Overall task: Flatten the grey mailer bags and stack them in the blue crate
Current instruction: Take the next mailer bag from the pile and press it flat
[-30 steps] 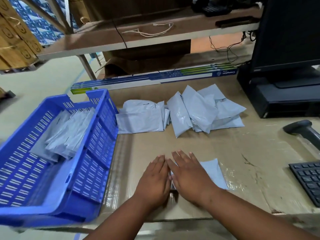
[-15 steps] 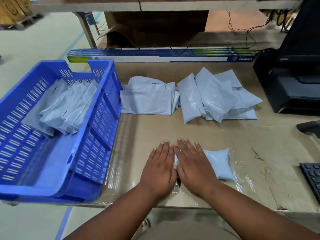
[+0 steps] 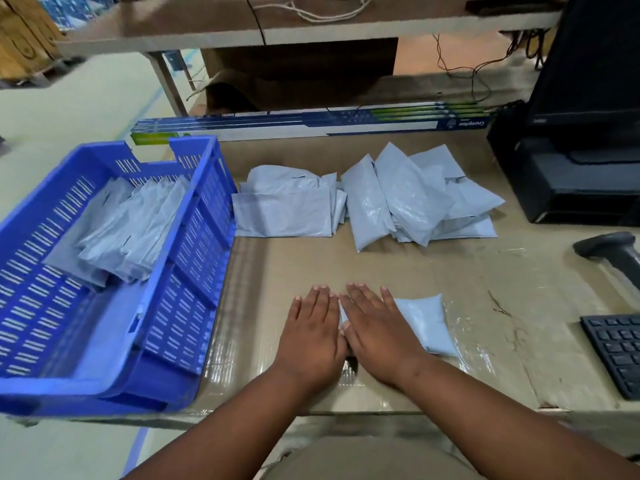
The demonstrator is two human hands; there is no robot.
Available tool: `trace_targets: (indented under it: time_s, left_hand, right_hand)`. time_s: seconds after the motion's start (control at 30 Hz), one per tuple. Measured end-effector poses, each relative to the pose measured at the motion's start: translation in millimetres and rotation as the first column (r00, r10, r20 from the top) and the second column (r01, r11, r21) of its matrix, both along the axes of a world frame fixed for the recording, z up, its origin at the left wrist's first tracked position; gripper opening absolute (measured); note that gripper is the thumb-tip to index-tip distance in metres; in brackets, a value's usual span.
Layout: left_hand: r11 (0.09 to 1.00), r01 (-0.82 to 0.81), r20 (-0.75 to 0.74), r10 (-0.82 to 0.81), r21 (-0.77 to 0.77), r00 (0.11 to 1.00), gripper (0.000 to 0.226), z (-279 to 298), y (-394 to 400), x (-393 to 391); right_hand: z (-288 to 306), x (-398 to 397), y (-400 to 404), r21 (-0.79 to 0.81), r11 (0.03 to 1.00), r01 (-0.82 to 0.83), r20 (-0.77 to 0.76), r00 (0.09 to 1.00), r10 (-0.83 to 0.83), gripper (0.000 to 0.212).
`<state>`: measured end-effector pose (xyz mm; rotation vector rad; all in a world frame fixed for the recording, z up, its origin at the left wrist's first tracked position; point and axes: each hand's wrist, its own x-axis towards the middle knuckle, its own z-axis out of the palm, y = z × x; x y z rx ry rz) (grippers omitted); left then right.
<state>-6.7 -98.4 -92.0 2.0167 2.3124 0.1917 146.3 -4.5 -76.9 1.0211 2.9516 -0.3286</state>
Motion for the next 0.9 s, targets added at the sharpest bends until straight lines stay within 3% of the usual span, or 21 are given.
trace_targets:
  time_s: [0.13, 0.3, 0.57, 0.9]
  left_hand:
    - [0.996, 0.067, -0.011, -0.067, 0.057, 0.998, 0.068, 16, 15, 13]
    - [0.987, 0.157, 0.033, -0.159, 0.039, 0.987, 0.065, 9, 34, 38]
    - [0.989, 0.123, -0.044, -0.12, 0.084, 0.992, 0.063, 1, 35, 42]
    - [0.988, 0.123, -0.075, -0.116, 0.095, 0.99, 0.061, -3, 39, 43]
  right_hand:
    - [5, 17, 3, 0.082, 0.995, 0.048, -0.003, 0.999, -0.048, 0.061]
    - [-4, 43, 16, 0.078, 0.991, 0.105, 0.017, 0.994, -0.106, 0.062]
    - [-9, 46, 16, 0.108, 0.989, 0.101, -0.041, 0.994, -0.097, 0.057]
    - [-16, 46, 22, 0.061, 0.994, 0.087, -0.005, 0.996, -0.087, 0.063]
